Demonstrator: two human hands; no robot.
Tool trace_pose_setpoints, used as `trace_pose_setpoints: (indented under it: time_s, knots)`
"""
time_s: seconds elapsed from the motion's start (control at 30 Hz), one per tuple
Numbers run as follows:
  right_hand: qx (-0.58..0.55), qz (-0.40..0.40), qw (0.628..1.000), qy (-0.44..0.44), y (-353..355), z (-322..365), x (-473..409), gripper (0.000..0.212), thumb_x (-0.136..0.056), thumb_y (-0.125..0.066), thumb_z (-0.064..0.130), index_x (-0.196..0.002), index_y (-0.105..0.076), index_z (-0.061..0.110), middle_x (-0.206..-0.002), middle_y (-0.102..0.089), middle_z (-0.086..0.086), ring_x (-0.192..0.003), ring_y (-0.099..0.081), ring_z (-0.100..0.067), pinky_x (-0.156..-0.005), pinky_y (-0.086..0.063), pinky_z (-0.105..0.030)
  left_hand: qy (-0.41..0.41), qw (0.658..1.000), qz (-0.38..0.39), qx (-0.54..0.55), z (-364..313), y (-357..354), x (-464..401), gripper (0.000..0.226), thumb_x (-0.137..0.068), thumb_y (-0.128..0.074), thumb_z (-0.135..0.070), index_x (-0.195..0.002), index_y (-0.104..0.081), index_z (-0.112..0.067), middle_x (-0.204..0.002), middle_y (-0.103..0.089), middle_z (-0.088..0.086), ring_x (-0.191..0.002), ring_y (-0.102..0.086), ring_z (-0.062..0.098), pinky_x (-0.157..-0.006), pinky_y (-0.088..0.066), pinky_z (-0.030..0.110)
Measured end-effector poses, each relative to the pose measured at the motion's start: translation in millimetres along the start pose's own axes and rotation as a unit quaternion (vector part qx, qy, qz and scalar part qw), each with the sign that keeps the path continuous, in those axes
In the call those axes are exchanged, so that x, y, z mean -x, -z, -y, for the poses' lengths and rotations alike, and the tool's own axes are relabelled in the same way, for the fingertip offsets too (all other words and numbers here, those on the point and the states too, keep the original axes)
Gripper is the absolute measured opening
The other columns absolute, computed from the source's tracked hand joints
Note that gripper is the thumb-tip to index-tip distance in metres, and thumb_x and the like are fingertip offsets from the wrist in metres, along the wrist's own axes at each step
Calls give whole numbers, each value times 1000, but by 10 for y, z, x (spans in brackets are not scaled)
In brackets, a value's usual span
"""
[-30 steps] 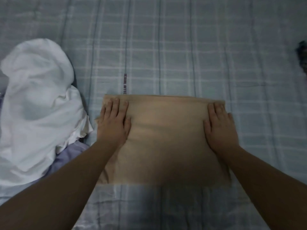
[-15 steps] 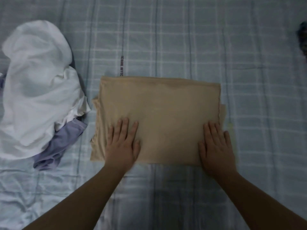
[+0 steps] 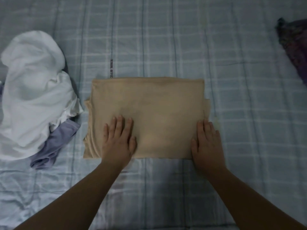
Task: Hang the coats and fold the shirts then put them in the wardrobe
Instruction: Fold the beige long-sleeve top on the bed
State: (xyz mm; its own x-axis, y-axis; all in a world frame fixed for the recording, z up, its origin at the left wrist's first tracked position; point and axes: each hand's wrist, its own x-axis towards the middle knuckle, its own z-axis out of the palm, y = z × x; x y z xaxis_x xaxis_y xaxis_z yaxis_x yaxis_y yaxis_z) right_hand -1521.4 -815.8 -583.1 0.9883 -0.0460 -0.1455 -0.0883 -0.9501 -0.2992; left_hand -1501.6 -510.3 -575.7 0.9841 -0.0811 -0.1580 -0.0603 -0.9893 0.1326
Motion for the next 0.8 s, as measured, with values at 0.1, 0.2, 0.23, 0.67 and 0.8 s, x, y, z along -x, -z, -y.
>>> trace_pose_setpoints:
  time_s: [0.1,0.2,0.23,0.67,0.8]
  knots:
    - [-40,1,999,-4,29,-20,111,65,-91,-48,22,-151,-32,3,-156,-32,-21,-144,-29,-38,-119,-16,-43,-39,999,14,0,-296,24,-90,60,-96,-33,-42,-153,-32,-22,-160,-26,13,-149,-19,32,-120,-14,54]
    - [-141,7,988,-56,54,-20,228,70,-88,-51,19,-153,-29,8,-162,-21,-15,-147,-23,-29,-120,-14,-30,-75,997,16,17,-589,-1,-172,61,-95,-37,-40,-153,-32,-23,-160,-27,11,-149,-20,32,-119,-16,53]
    - [-187,3,979,-84,57,-13,261,72,-86,-52,18,-153,-29,10,-163,-19,-12,-147,-22,-26,-119,-14,-28,-96,995,17,26,-685,-17,-181,61,-95,-38,-39,-153,-32,-21,-160,-28,12,-149,-20,33,-119,-17,53]
    - [-314,10,884,-345,311,61,151,50,-86,-68,29,-129,-50,11,-108,-64,-5,-107,-62,-28,-89,-47,-34,-299,944,127,58,-1983,177,-1112,65,-89,-52,-8,-148,-35,-29,-160,-25,2,-134,-36,30,-110,-35,41]
    - [-303,37,878,-370,327,39,71,39,-86,-64,40,-117,-55,19,-100,-68,-3,-101,-64,-30,-86,-50,-38,-333,911,240,37,-2160,212,-1473,64,-92,-49,-6,-148,-38,-35,-163,-17,1,-145,-27,29,-116,-28,43]
